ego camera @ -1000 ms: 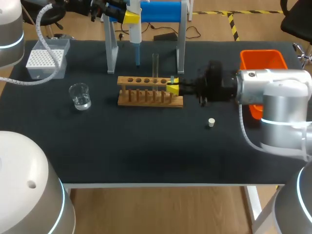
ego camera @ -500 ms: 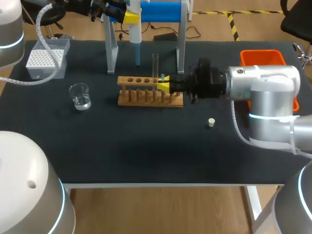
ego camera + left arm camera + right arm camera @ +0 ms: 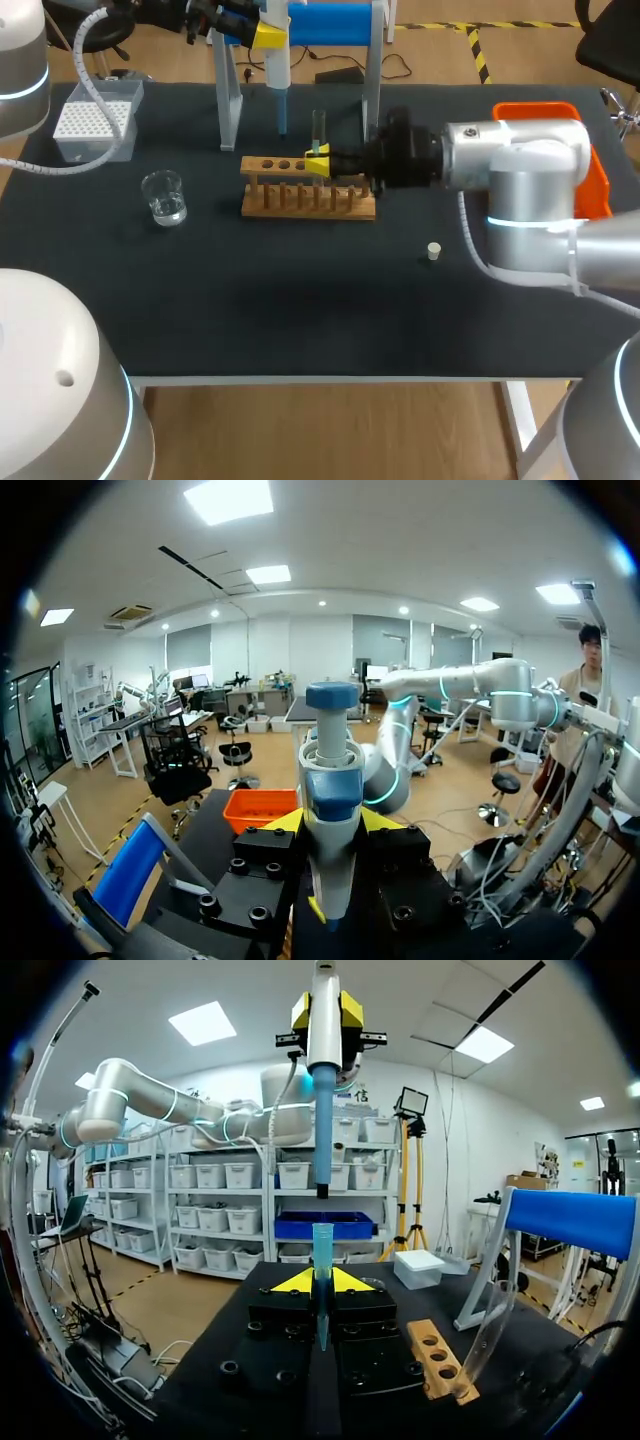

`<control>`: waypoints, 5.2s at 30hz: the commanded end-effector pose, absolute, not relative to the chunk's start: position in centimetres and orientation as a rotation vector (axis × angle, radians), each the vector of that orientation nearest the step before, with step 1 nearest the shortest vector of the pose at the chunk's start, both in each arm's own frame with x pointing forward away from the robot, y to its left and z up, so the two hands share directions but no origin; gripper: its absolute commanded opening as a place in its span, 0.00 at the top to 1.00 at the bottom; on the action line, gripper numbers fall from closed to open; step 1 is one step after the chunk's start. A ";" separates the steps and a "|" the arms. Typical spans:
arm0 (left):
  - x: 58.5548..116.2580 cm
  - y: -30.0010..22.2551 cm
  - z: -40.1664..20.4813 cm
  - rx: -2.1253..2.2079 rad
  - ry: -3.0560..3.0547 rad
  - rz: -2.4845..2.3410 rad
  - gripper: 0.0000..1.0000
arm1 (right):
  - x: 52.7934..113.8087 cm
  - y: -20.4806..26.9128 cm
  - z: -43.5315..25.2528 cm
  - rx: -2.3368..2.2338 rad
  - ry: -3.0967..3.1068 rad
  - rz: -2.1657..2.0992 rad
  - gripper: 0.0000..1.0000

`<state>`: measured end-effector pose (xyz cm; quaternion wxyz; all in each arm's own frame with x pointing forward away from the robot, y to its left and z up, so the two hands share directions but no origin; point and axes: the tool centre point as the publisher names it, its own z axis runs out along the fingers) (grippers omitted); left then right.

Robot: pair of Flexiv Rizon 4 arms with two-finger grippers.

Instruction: Invert the test tube, pick up the pipette, mount the tip to pipette, aspirate from beaker and dispense into the tube, eject the tip, return the pipette, and cap with the stopper.

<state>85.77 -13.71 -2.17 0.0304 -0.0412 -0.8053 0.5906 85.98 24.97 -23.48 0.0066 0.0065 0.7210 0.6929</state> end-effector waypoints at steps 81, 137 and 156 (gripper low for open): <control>85.7 -13.6 -2.1 -0.127 -2.483 1.821 1.00 | 85.9 29.4 -23.2 0.019 2.245 2.248 1.00; 85.7 -13.6 -2.1 -0.127 -2.483 1.821 1.00 | 85.7 29.2 -22.2 0.022 2.255 2.239 1.00; 85.7 -13.6 -2.1 -0.127 -2.483 1.821 1.00 | 85.7 29.5 -22.1 0.024 2.263 2.243 1.00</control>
